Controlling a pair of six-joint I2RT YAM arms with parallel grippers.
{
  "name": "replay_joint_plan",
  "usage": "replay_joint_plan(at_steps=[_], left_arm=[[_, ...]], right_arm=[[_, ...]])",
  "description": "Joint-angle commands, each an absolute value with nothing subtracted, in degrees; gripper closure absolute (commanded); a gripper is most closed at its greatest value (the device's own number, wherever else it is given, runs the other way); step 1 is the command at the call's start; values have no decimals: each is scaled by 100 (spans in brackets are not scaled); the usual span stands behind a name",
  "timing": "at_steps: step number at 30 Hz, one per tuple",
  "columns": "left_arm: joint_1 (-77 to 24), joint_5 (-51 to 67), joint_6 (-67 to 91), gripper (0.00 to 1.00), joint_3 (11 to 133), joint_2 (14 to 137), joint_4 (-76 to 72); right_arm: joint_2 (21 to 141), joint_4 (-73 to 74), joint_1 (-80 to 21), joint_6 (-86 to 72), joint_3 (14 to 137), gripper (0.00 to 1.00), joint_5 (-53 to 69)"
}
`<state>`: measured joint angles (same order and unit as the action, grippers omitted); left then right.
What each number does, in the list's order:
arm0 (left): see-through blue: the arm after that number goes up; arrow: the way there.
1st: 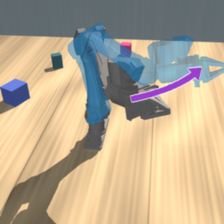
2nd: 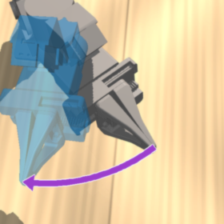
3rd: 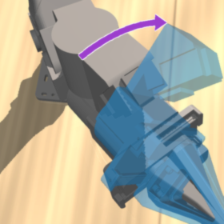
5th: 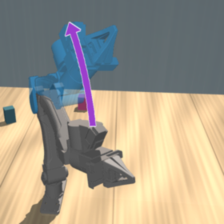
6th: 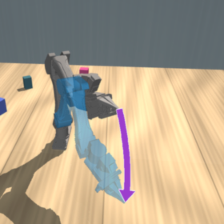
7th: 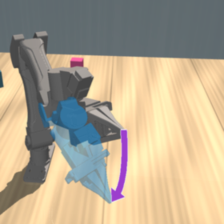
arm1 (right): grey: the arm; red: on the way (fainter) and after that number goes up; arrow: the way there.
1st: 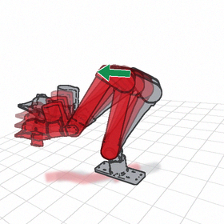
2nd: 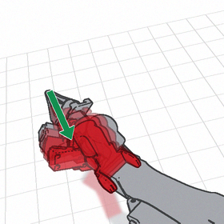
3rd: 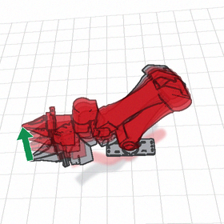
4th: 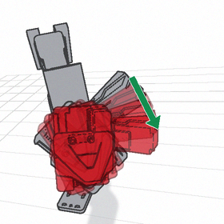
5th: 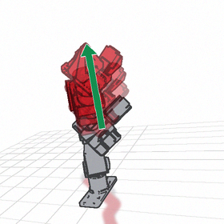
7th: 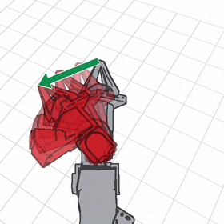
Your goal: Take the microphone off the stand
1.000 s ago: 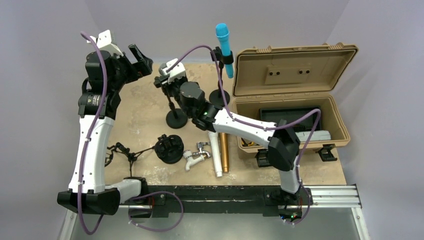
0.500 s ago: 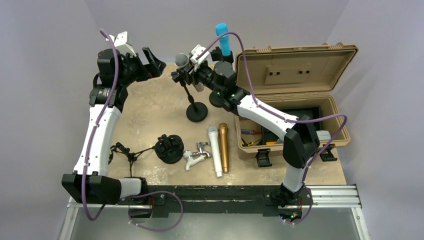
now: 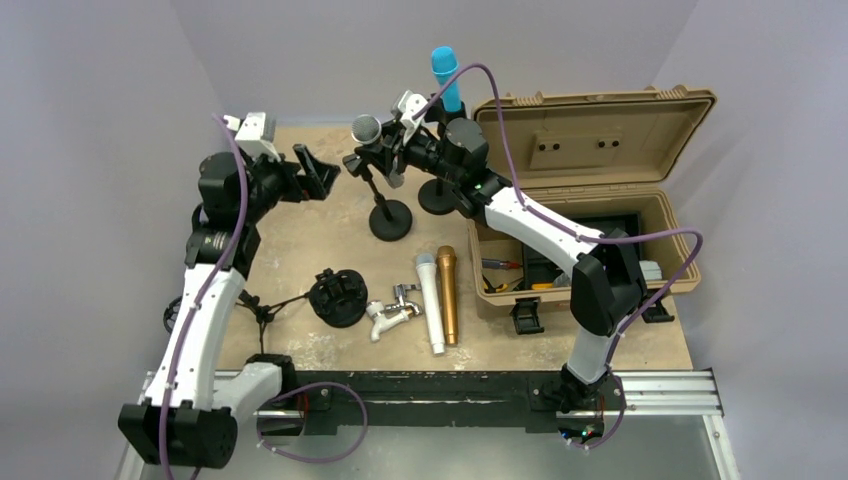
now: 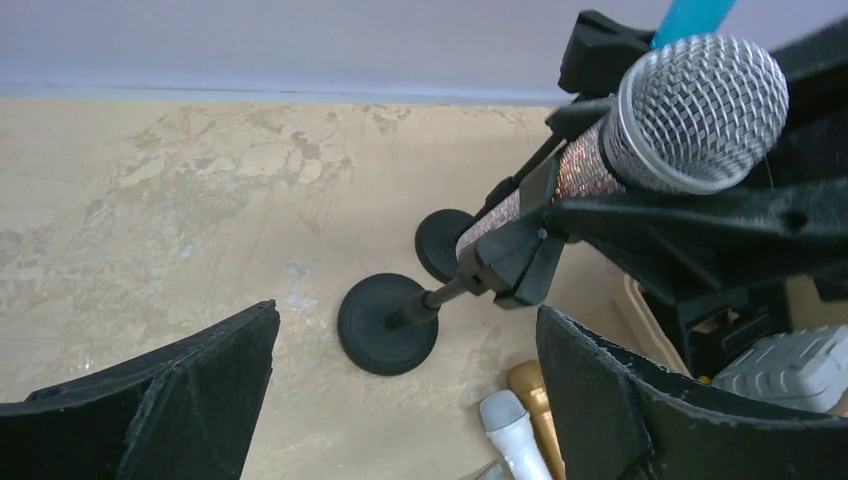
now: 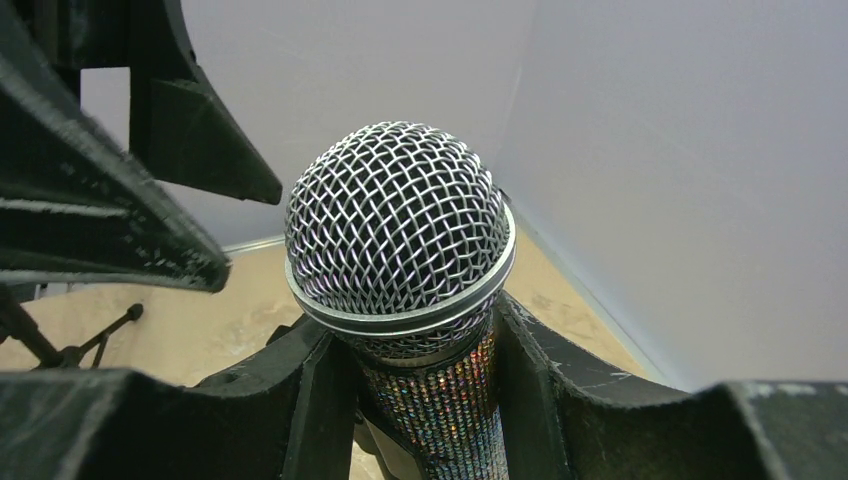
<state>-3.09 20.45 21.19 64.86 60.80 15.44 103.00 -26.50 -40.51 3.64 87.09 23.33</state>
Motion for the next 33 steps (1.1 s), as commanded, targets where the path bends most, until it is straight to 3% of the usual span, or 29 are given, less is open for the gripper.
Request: replay_joint_plan(at_steps=[1, 3, 8, 11, 18, 33], left_arm=[[-385, 2132, 1320, 4, 5835, 5483, 480], [-436, 2418, 1225, 4, 5726, 5491, 337], [-439, 3651, 831, 20, 6376, 5904, 996], [-439, 4084, 746, 19, 6414, 6009, 928], [-439, 3880, 583, 24, 6109, 5826, 698], [-439, 4083, 658, 23, 6643, 6953, 677]], right_arm=[[10312, -2857, -4065, -37, 8959, 85, 2978], [10302, -2790, -4069, -171, 9038, 85, 3037], [10280, -2771, -4065, -284, 9095, 85, 3098], [10341, -2755, -4064, -355, 9141, 85, 3203], [10436, -2735, -4069, -413, 9173, 80, 3001], [10623, -2653, -4068, -529, 9354, 75, 3001]])
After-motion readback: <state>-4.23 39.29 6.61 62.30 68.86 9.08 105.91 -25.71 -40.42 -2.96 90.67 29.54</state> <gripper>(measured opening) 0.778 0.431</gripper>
